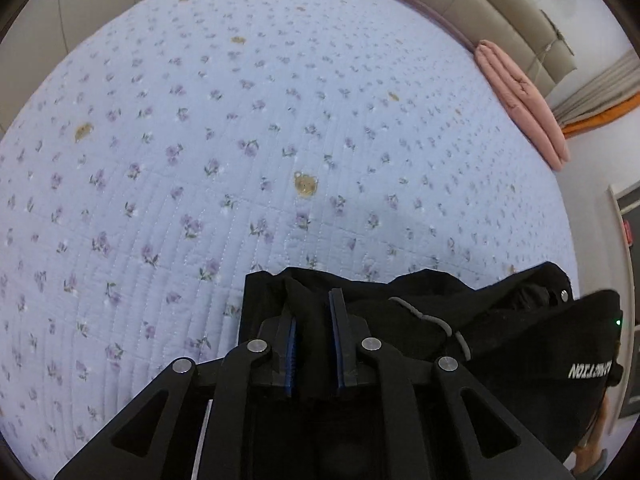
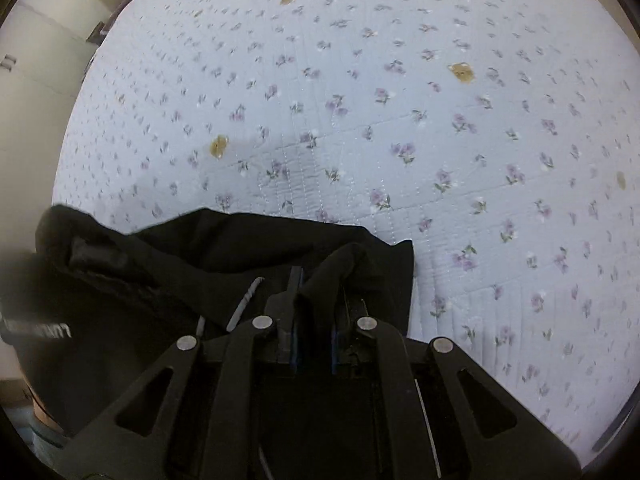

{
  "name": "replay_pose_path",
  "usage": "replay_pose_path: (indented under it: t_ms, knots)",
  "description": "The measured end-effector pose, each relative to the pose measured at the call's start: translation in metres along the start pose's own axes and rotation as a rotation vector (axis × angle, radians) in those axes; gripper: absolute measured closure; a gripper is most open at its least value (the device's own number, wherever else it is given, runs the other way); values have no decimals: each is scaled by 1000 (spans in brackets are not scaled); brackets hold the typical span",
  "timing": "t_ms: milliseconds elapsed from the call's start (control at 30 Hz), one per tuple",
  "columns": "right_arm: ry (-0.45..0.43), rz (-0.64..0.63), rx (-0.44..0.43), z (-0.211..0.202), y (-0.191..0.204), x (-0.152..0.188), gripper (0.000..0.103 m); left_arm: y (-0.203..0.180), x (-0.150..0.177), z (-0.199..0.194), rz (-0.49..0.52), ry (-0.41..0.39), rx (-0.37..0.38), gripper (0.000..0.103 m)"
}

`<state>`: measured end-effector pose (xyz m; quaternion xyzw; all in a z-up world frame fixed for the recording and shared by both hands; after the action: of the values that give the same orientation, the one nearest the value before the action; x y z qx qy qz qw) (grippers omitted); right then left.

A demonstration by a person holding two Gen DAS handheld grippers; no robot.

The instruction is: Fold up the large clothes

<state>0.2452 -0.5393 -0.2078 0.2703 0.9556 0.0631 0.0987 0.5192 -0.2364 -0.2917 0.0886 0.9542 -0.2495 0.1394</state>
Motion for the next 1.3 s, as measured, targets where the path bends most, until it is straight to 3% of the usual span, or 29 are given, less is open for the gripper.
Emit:
replay_pose_path:
  t_ms: [200,267,367,433,467,500,533,567,600,667,733,867,933,1100,1167,1233,1267,1300]
  knots:
    - [-3,-4,-28,-11,-5,4,94,-8,-8,-20,78,39,-43,85]
    - [-2,28,-65,-23,-11,-3,91,-18,-15,-39,107,35,-9,81]
    - [-15,97,-145,-42,-20,-11,85,-23,-28,-78,98,25,134,73]
    - [-21,147,-218,-60,-27,-9,80,-18,-37,-101,75,-3,200,58]
    - [-25,160,-242,-68,-29,-9,76,-13,-44,-114,84,-44,185,36]
    - [-29,167,-259,-74,-28,-9,71,-9,-51,-127,105,-89,165,21]
    - [-42,168,-265,-85,-29,-7,67,-7,-54,-133,118,-111,168,20]
    - [-66,163,-246,-93,-29,-6,54,-7,-54,-135,124,-102,192,20]
    - [-103,153,-220,-102,-29,-8,38,-6,-53,-132,124,-84,201,20]
    - [-185,118,-178,-118,-27,-10,27,-6,-47,-115,148,-40,188,20]
    - [-211,72,-136,-118,-24,-11,27,-7,-39,-92,184,12,158,20]
    - [-165,-60,-64,-76,-19,-14,27,-2,-25,-36,204,125,145,20]
    - [-139,-107,-48,-55,-21,-15,27,-2,-21,-14,203,175,174,20]
    - [-87,-131,-111,-12,-21,-29,27,-11,-20,14,183,234,287,20]
    - [-53,-125,-140,3,-21,-33,30,-15,-22,21,171,244,316,20]
    - [-32,-113,-185,8,-18,-33,66,-23,-23,26,164,234,341,28]
    - [-37,-125,-207,6,-13,-30,81,-26,-23,28,171,226,333,61]
    - [-54,-139,-187,1,-12,-28,82,-31,-21,27,190,220,320,88]
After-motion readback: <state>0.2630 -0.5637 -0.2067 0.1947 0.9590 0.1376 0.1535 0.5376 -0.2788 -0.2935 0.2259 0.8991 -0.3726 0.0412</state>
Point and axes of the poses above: each gripper's, at about its wrist camera, not at the fingertips, and z roughly the way its jaws point, y to its left, x to its underside, the point moved 9 cm from there along z, roughly the way its jaws point, and after that the axes turned 6 degrees about x, right-handed, at the moved point
